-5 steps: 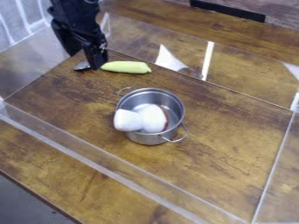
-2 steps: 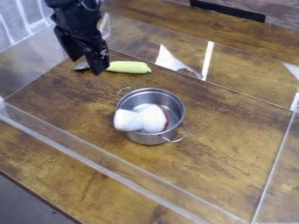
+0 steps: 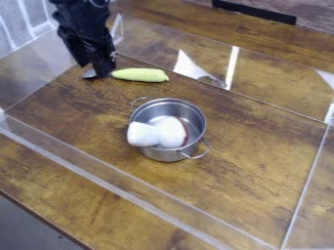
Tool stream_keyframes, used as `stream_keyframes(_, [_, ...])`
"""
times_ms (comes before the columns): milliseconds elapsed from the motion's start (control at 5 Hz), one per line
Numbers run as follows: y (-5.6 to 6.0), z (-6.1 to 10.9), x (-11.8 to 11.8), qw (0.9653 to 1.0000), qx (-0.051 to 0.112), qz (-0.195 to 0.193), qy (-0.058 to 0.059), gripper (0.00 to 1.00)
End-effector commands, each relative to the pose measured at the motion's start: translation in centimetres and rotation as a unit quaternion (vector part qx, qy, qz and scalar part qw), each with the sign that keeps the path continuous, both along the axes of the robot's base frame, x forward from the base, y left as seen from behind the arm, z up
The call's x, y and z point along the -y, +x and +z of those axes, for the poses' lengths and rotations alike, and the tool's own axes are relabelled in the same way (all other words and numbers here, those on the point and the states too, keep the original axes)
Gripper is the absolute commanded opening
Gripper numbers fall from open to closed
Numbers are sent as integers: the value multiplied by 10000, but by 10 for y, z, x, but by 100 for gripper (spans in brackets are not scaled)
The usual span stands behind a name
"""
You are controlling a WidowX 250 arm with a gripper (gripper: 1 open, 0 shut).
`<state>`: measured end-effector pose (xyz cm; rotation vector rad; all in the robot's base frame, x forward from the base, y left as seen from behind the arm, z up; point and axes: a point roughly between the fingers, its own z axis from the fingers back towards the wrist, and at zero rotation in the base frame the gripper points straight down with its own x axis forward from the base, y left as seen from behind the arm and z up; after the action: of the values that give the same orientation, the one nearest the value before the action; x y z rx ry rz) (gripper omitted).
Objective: Put the mushroom in the silver pot
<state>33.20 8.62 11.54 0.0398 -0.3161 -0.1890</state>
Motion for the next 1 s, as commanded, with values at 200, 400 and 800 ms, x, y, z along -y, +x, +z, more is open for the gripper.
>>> stream_keyframes(200, [9, 44, 22, 9987, 458, 217, 36, 100])
stream_keyframes(400, [13, 49, 13, 9984, 448, 324, 98, 100])
stream_keyframes(800, [9, 27, 4, 9985, 270, 468, -35, 100])
